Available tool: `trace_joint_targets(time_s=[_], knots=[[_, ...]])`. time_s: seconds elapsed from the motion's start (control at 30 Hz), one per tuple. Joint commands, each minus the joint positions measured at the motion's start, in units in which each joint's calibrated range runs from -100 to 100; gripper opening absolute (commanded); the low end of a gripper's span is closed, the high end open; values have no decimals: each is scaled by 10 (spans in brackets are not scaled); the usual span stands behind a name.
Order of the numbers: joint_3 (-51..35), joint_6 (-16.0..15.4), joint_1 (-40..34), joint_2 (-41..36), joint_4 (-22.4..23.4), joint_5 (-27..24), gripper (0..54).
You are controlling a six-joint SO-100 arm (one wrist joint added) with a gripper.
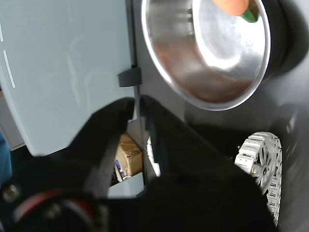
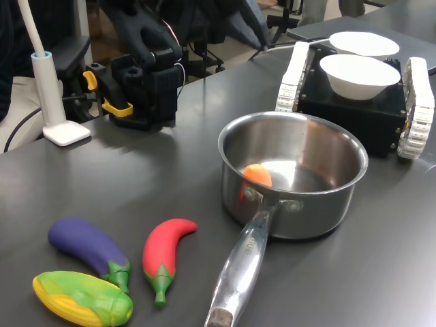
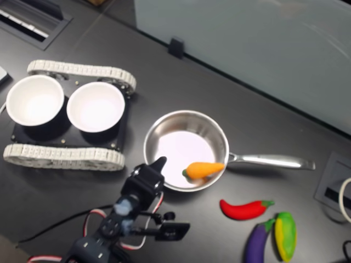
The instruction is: Pick up the carrot and place them in the pan
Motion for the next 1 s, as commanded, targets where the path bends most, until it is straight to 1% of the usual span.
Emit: trace_joint_targets(time_s=[0.0,0.1,0.37,0.63,0.87,0.97], knots=[[-79,5,-12,-50,26,5,0],[-95,2,-16,-63,42,5,0],[-88,-15,-17,-114,80,6,0],[-53,-17,-45,-161,124,8,0],[7,-22,-51,-194,125,21,0],[46,-22,-53,-210,121,25,0]])
